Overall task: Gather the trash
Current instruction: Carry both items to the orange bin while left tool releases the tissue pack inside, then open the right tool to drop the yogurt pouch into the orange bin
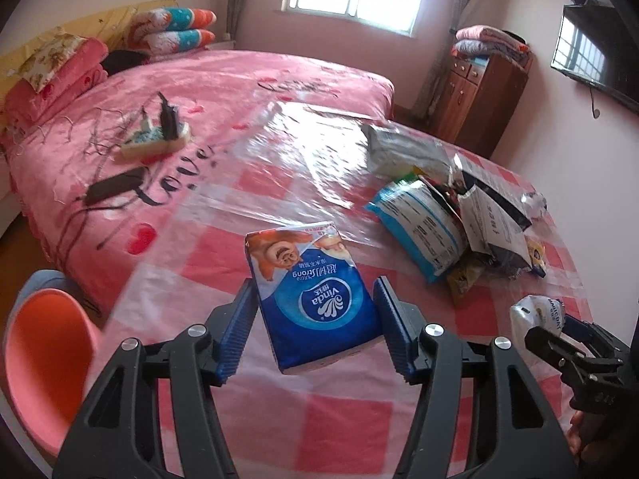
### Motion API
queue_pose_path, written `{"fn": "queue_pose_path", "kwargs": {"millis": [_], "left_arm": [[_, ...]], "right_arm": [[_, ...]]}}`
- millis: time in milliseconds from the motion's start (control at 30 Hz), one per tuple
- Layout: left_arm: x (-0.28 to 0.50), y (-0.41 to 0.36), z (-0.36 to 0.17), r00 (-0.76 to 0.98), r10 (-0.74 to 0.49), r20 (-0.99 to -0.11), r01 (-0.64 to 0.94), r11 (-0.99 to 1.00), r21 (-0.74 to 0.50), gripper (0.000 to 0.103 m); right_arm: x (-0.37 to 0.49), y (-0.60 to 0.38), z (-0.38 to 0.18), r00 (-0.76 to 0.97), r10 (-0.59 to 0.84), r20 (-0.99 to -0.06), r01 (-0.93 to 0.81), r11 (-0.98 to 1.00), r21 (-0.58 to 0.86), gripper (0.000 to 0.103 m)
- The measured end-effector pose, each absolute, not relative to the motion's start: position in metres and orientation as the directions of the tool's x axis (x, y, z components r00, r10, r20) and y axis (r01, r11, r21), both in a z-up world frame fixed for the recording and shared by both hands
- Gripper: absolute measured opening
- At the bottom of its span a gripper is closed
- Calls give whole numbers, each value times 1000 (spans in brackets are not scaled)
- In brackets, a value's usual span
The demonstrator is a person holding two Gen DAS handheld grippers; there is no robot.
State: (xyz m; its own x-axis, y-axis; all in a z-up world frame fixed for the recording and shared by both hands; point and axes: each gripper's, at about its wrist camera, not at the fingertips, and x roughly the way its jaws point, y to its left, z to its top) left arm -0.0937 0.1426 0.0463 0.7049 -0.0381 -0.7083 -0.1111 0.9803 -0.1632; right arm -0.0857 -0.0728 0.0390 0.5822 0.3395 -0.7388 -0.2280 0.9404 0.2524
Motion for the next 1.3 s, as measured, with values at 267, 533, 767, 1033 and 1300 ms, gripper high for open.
{"fn": "queue_pose_path", "kwargs": {"millis": [267, 533, 767, 1033, 1300], "left_arm": [[-122, 194, 58, 727, 69, -684, -198, 974, -112, 60], [-156, 261, 51, 700, 188, -689, -329, 941, -78, 60], [-188, 328, 21, 622, 279, -732, -464, 884, -57, 60], [-216, 388, -21, 522, 315, -792, -580, 812, -59, 61], [-228, 416, -53, 470, 312, -826, -632, 772, -68, 79]], "right_arm": [[-88, -1, 60, 531, 460, -712, -386, 879, 280, 95], [-92, 99, 73, 441, 550, -709, -570, 782, 252, 95], [-105, 186, 70, 345, 614, -710, -711, 665, 230, 95], [-120, 273, 53, 249, 631, -735, -809, 553, 200, 95], [-127, 330, 27, 149, 623, -768, -851, 476, 221, 96]]}}
